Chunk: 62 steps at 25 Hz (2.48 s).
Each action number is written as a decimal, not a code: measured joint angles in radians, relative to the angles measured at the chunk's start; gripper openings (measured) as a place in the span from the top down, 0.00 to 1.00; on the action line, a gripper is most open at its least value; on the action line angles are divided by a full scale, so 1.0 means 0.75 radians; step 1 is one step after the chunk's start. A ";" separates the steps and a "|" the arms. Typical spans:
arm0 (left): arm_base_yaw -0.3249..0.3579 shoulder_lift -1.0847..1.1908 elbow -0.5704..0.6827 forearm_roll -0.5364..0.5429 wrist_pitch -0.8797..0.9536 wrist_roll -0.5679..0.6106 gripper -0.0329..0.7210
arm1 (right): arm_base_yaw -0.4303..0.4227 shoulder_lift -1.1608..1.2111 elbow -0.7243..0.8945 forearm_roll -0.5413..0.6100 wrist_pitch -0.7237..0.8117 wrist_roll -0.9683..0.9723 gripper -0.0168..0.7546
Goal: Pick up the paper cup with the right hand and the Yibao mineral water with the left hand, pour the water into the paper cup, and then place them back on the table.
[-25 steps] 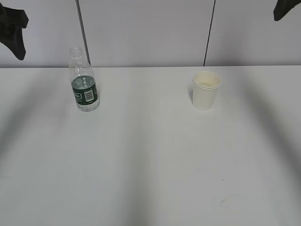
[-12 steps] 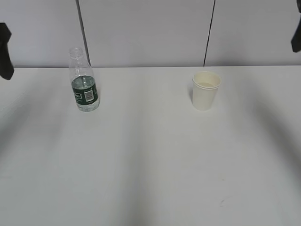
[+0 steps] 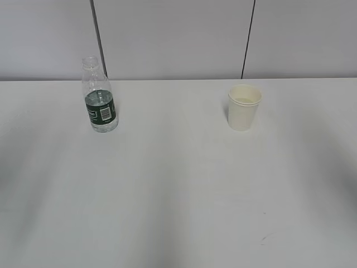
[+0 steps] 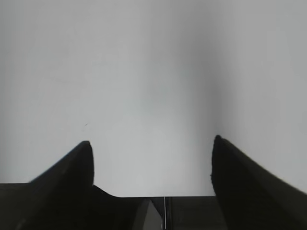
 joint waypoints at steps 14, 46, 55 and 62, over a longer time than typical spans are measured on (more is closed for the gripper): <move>0.000 -0.754 0.347 0.000 0.005 0.004 0.20 | 0.000 -0.744 0.286 0.000 0.013 -0.003 0.21; 0.000 -1.225 0.678 -0.065 -0.176 0.027 0.26 | 0.000 -1.350 0.731 -0.016 -0.052 -0.106 0.22; 0.000 -1.225 0.678 -0.032 -0.178 0.027 0.26 | 0.000 -1.350 0.773 -0.016 -0.127 -0.120 0.22; 0.000 -1.225 0.678 0.009 -0.178 0.027 0.27 | 0.000 -1.350 0.773 -0.016 -0.132 -0.120 0.22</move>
